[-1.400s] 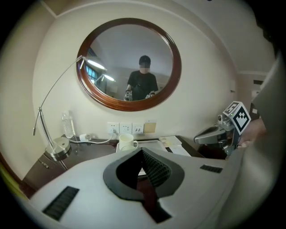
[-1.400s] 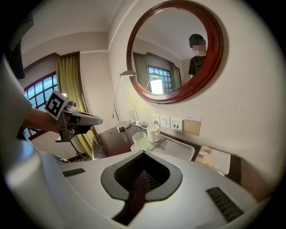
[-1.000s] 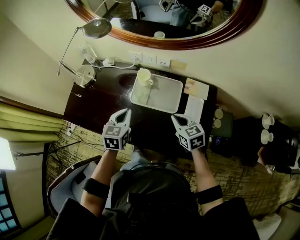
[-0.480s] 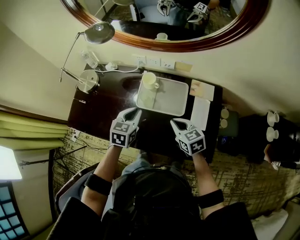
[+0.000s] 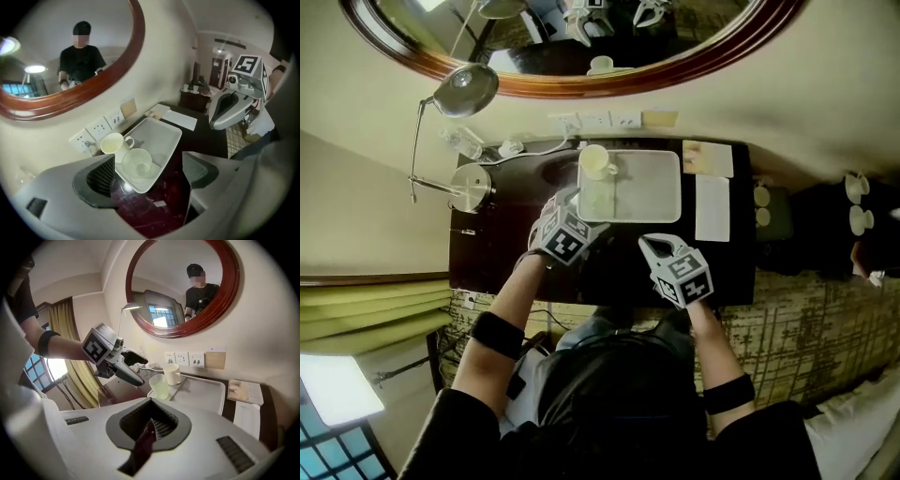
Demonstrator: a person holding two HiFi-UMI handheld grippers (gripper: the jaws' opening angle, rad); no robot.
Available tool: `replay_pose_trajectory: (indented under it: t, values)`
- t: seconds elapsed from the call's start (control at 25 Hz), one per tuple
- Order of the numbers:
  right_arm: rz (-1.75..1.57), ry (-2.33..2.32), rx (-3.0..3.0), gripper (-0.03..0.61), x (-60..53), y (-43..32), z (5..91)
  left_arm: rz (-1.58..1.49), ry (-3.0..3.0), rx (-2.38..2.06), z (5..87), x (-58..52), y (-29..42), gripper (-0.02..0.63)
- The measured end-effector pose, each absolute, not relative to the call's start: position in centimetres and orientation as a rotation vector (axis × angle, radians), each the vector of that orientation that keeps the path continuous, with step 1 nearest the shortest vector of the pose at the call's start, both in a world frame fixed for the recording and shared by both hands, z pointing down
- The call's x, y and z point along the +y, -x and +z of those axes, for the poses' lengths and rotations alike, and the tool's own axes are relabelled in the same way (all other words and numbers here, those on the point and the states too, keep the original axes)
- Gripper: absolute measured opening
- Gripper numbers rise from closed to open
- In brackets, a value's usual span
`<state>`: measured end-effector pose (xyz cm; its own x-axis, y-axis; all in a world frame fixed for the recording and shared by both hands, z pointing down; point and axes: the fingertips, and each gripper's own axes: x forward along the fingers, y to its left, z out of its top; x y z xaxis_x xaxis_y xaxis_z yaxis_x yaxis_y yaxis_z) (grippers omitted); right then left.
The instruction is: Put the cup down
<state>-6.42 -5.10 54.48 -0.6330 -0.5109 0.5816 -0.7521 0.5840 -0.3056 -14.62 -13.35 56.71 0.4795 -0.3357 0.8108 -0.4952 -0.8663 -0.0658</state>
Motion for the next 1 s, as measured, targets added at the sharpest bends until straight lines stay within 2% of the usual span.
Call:
replay_pose_trajectory:
  t: [0.2,0.44,0.96,1.0]
  values:
    - [0.799,-1.049,-2.366,0.0,-5.4,7.0,55.4,1.543,-2.582,-0.507,59.4,-14.6,13.5,0.468]
    - [0.813,-1.071,-2.356,0.0,-5.2,6.3,56.3,1.678,-2.516,-0.474,63.4,-16.3,13.6,0.468]
    - [0.799,-1.077,-2.326,0.0,-3.6,4.8,57.1,1.66,-2.399,-0.537,66.8,-17.6,14.0,0.466]
    - [0.798,-1.082,-2.326,0.0,-3.5,4.6,57.0,1.648,-2.401,-0.553,66.7,-17.7,13.9,0.439]
